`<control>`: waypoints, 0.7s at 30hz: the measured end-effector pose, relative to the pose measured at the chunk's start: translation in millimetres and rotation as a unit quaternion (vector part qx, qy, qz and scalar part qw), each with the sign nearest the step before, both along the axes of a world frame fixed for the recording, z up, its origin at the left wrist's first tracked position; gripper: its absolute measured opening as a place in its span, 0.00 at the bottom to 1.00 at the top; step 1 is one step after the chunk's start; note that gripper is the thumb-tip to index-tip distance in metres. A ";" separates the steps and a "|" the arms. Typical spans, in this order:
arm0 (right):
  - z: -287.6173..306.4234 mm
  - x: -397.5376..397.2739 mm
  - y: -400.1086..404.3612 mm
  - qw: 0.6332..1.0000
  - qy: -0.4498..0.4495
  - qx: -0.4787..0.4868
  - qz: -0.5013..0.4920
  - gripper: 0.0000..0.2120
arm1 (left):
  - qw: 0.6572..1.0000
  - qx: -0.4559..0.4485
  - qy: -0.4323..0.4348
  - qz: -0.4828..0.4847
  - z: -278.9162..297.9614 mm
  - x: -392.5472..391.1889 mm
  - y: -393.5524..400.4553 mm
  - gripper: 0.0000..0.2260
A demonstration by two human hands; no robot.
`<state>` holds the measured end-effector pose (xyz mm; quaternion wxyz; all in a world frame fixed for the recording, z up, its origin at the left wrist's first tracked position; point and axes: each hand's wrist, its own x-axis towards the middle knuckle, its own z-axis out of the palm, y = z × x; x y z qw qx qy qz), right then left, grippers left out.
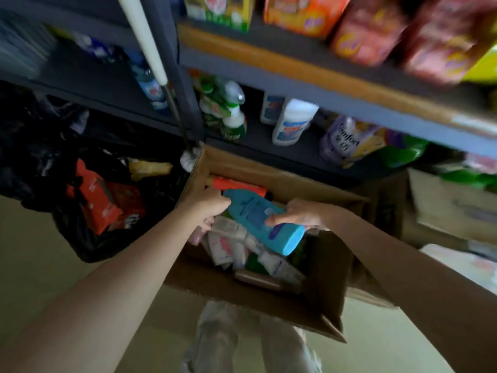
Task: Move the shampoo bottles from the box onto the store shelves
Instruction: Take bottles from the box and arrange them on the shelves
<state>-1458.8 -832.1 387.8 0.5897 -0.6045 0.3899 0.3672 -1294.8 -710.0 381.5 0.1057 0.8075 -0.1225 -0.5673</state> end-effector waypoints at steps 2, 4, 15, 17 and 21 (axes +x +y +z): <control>54.6 2.1 -22.7 0.999 -0.028 -0.028 -0.018 0.11 | 0.996 -0.026 0.052 0.068 45.0 -7.3 -19.7 0.22; 117.7 4.2 -40.3 0.992 -0.057 -0.111 0.010 0.09 | 0.975 -0.086 0.133 0.156 95.0 -9.9 -40.6 0.25; 373.3 -9.5 -70.5 0.863 -0.329 -0.359 0.133 0.16 | 0.748 -0.468 0.371 0.290 320.0 -46.2 -71.8 0.20; 387.0 -15.3 -74.4 0.904 -0.319 -0.273 0.080 0.13 | 0.743 -0.505 0.366 0.245 343.6 -34.2 -60.9 0.25; 395.2 -18.9 -61.5 0.937 -0.321 -0.120 0.072 0.16 | 0.782 -0.529 0.296 0.144 402.3 -31.0 -45.5 0.26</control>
